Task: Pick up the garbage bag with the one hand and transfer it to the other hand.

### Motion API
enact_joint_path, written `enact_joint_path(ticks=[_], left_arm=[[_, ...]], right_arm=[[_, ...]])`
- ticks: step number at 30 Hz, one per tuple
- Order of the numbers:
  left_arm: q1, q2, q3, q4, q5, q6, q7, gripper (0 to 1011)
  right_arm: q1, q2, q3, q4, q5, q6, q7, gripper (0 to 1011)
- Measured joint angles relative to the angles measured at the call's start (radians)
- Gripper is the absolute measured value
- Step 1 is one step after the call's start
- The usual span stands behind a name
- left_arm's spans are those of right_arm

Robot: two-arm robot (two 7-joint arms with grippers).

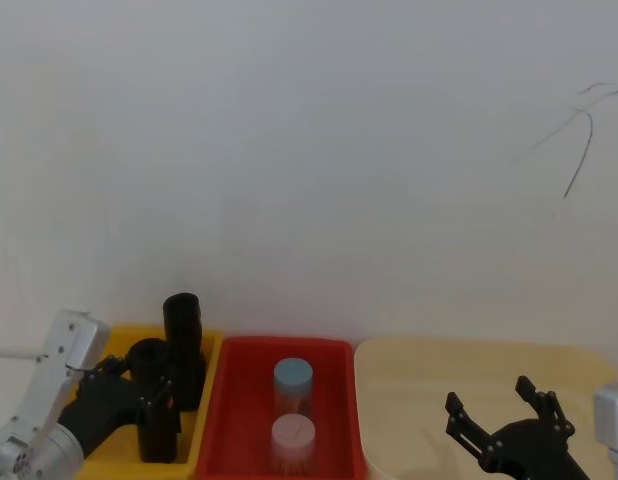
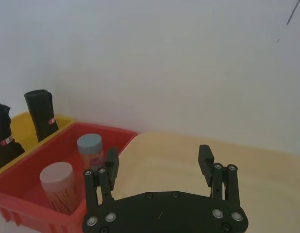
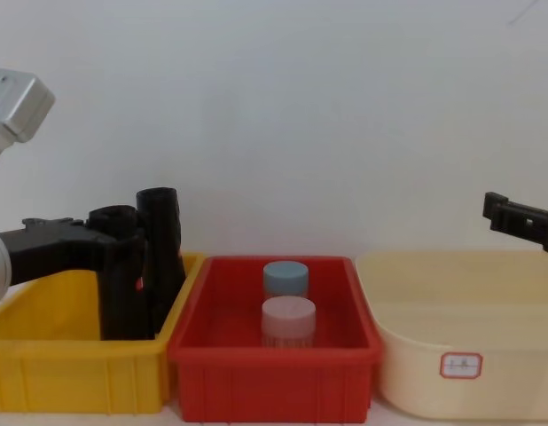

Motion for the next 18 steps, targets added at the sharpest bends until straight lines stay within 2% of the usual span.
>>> enact_joint_path(ticks=[9, 18], left_arm=[[0.003, 0.004, -0.009, -0.023, -0.004, -0.002, -0.016, 488], [0.003, 0.015, -0.039, -0.09, -0.045, -0.008, -0.061, 436]], right_arm=[[-0.003, 0.016, 0.001, -0.011, 0.0, -0.001, 0.029, 1001], [-0.016, 0.066, 0.004, -0.046, 0.013, 0.0, 0.108, 1001]])
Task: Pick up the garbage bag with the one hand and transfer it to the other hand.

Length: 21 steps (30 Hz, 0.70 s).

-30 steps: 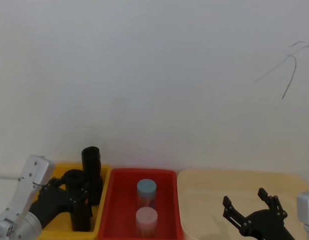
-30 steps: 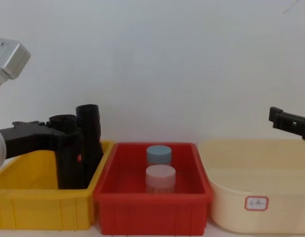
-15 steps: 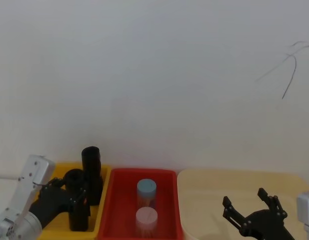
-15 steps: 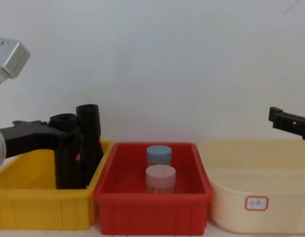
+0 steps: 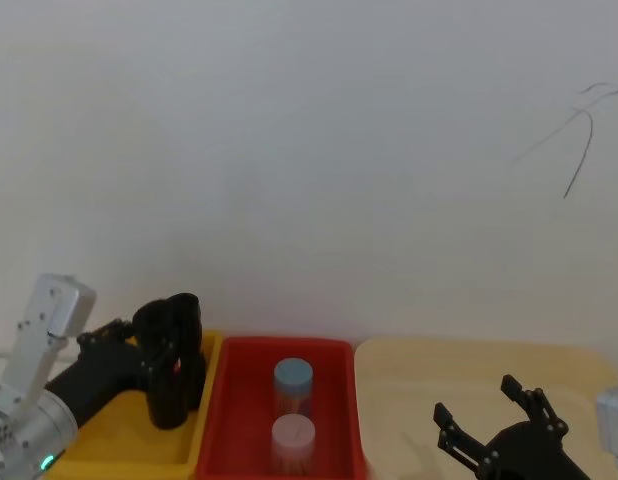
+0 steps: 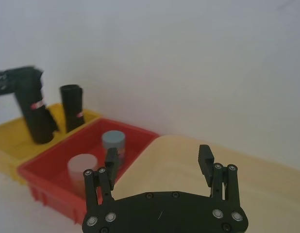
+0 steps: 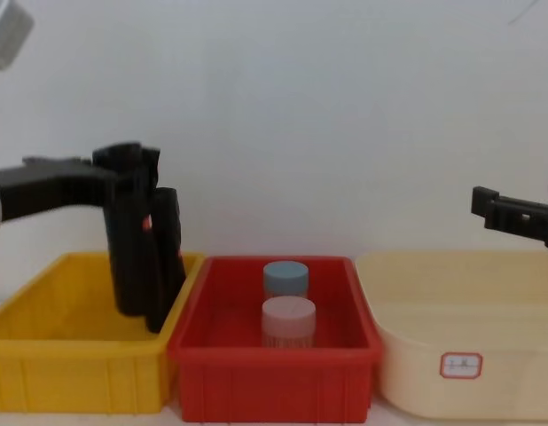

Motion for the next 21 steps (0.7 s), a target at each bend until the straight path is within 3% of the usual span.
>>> enact_joint_path(ticks=[21], left_arm=[[-0.045, 0.053, -0.054, -0.152, -0.177, 0.032, -0.184, 386]], right_arm=[[-0.046, 0.16, 0.009, -0.137, 0.077, 0.017, 0.235, 1001]])
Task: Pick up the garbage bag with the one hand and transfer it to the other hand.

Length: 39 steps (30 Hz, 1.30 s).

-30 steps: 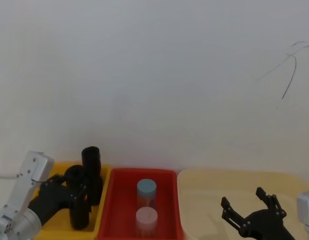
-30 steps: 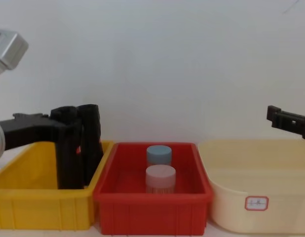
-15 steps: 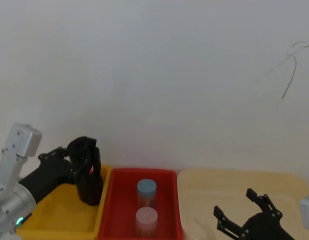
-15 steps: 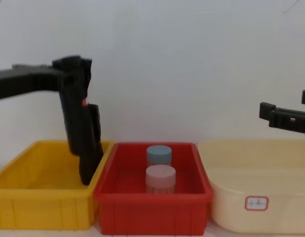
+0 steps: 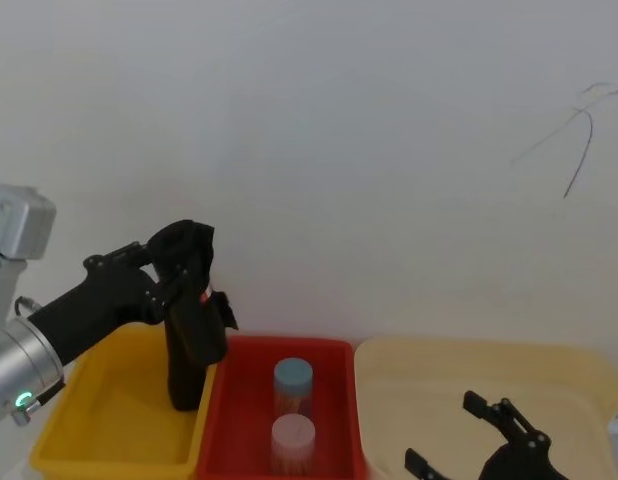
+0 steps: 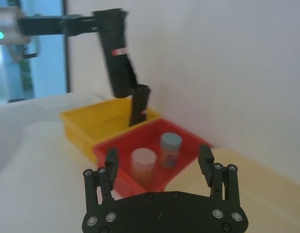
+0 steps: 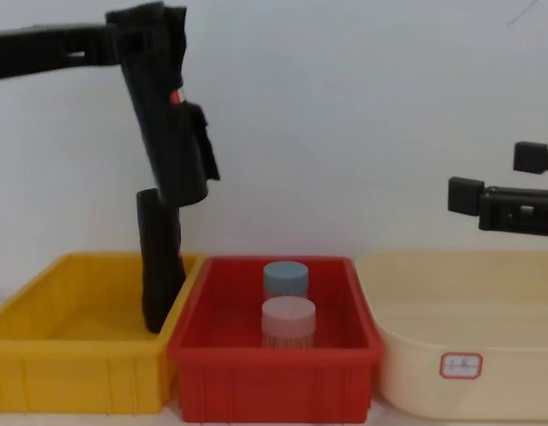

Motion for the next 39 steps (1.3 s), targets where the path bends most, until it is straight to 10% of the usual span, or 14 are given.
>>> enact_joint_path(ticks=[16, 39], left_arm=[[-0.028, 0.023, 0.017, -0.046, -0.126, 0.067, -0.133, 386], [-0.059, 0.022, 0.087, -0.035, -0.228, 0.11, -0.265, 386]], right_arm=[[0.01, 0.099, -0.033, -0.103, 0.004, 0.026, 0.111, 1001], [0.101, 0.086, -0.09, -0.096, -0.038, 0.165, 0.049, 1001]])
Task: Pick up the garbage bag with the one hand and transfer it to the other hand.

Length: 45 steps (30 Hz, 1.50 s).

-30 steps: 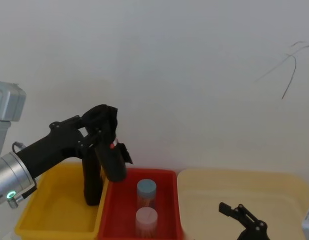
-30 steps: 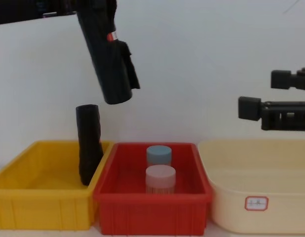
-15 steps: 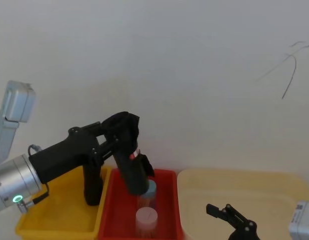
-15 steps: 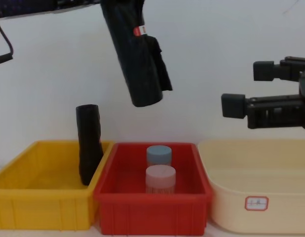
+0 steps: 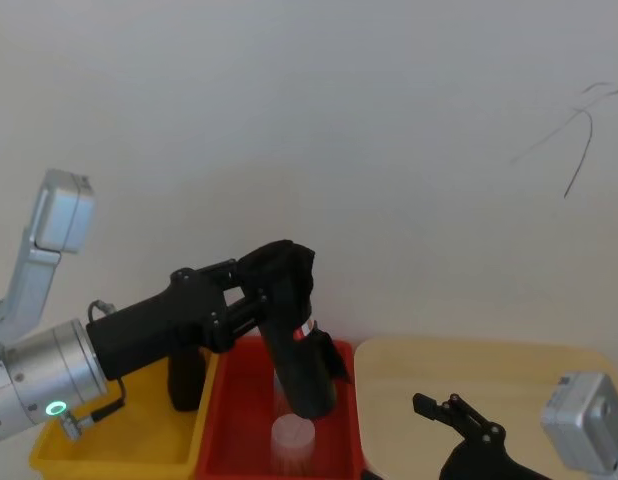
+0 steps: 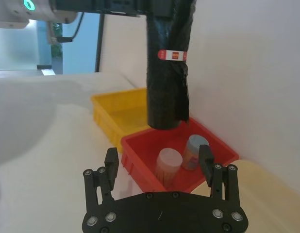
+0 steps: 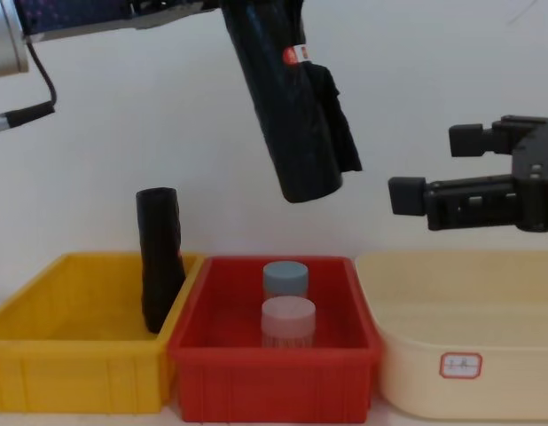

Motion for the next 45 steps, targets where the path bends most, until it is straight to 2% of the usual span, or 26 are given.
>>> enact_joint_path(ticks=[12, 21, 33, 45], left_arm=[[-0.004, -0.018, 0.035, 0.011, -0.028, 0.007, -0.016, 386], [-0.007, -0.034, 0.053, 0.014, -0.046, 0.015, -0.006, 386], [-0.009, -0.042, 0.072, 0.012, -0.065, 0.029, 0.009, 386], [-0.009, -0.031, 0.084, 0.008, -0.075, 0.036, 0.012, 386]], right_arm=[[0.059, -0.03, -0.029, 0.045, 0.008, 0.046, -0.022, 1001], [0.099, -0.049, -0.057, 0.067, 0.008, 0.059, -0.029, 1001], [0.144, -0.081, -0.091, 0.113, 0.013, 0.057, -0.034, 1001], [0.192, -0.122, -0.116, 0.19, 0.03, 0.04, -0.037, 1001]])
